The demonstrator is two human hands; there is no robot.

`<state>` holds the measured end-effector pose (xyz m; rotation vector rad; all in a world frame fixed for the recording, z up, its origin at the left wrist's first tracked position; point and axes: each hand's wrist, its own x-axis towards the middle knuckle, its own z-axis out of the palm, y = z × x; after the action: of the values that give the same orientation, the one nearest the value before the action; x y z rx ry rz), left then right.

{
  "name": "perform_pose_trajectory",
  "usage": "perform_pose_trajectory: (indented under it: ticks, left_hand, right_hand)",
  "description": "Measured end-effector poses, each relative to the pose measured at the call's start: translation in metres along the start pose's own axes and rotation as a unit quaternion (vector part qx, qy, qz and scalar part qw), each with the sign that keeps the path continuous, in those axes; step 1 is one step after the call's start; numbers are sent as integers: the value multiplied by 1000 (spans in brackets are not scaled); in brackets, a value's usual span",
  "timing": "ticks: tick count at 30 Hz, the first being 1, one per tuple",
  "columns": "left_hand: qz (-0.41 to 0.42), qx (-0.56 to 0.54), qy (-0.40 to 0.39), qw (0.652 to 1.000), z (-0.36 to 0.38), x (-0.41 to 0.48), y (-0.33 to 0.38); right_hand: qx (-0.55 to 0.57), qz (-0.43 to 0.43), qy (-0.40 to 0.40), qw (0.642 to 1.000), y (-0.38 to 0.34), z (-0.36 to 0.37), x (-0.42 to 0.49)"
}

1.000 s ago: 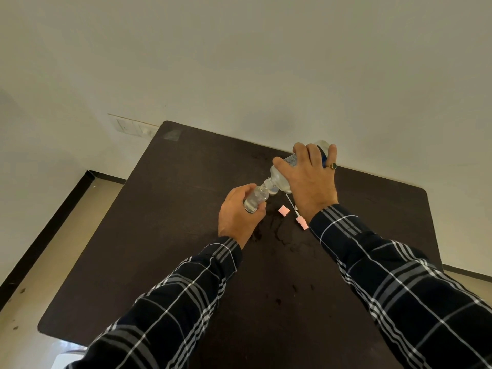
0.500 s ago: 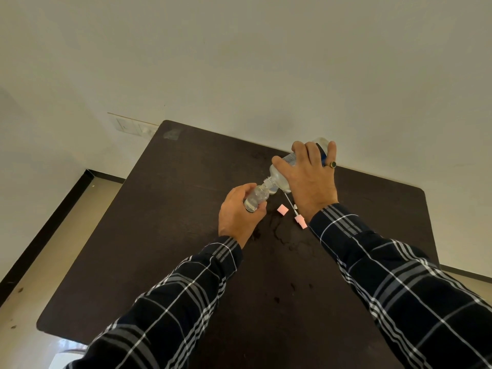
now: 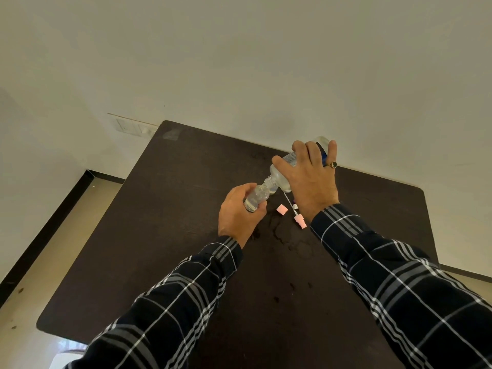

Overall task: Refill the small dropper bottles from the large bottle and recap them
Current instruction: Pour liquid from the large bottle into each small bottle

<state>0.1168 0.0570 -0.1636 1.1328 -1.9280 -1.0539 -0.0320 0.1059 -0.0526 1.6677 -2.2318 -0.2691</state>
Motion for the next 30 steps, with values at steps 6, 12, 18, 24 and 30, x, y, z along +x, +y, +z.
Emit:
perform_pose_trajectory:
  ticks: [6,12,18,24,30]
  left_hand:
    - [-3,7,-5,1000,1,1,-1]
    - [-7,15,-7,1000,3,1,0]
    - [-26,-1,-12,1000,2,0,1]
    - [-59,-57,-9,997,1,1,1]
    - [-52,-60,1,997,3,1,-1]
  right_hand:
    - [-10,-11,14,1000,3,0,-2]
    - [-23,-23,35,999,4,1,-3]
    - [-23,-25,52,998,4,4,-3]
    - [-24,-25,66,997,6,5,-3]
    - [-28,-27,83,996,6,5,-3]
